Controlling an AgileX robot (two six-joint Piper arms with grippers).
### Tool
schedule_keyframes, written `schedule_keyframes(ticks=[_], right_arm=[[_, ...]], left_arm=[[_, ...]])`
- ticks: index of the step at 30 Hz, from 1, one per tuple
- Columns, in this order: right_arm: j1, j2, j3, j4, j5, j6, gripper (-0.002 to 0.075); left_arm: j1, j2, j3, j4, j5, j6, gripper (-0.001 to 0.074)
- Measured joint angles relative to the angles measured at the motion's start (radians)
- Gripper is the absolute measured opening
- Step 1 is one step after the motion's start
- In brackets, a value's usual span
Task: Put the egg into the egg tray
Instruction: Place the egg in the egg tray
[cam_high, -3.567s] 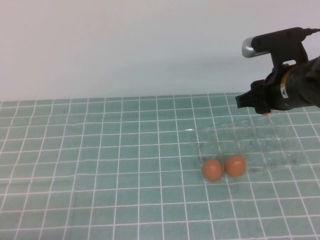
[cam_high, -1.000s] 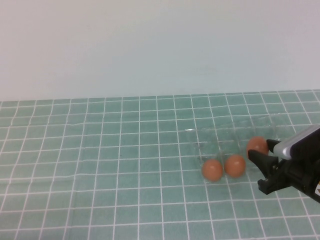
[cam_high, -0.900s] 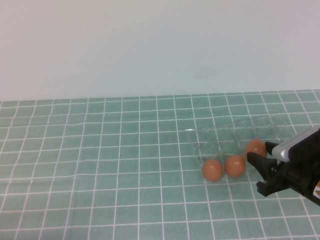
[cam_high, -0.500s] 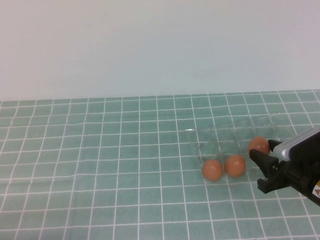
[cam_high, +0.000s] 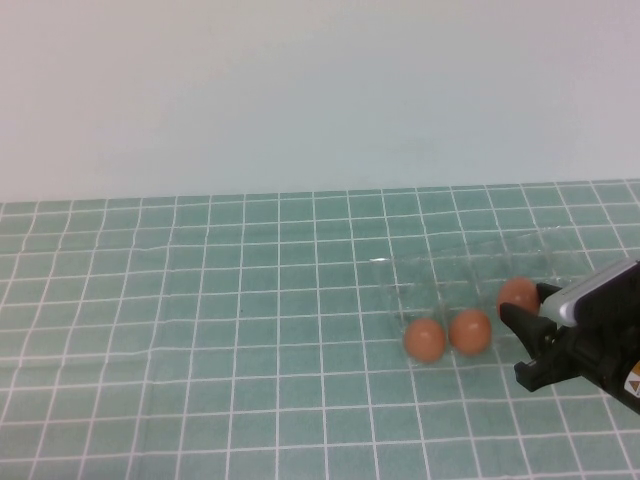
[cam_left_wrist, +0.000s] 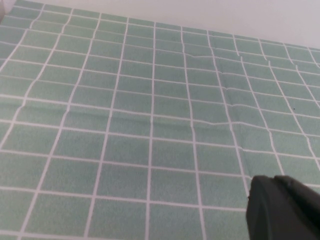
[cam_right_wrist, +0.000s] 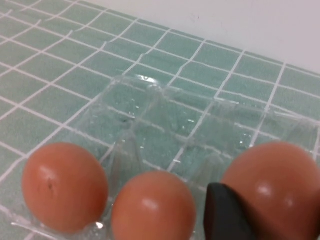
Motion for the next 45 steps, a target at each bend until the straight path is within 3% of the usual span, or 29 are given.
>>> schedule_keyframes(ticks=[30, 45], right_arm=[[0.000, 0.072, 0.000, 0.016, -0.041, -0.039, 0.0330], [0.000, 0.072, 0.000, 0.018, -0.047, -0.041, 0.0391]], left_arm=[[0.000, 0.000, 0.000, 0.000, 0.000, 0.000, -0.0001], [0.000, 0.000, 0.000, 0.000, 0.000, 0.000, -0.0001]])
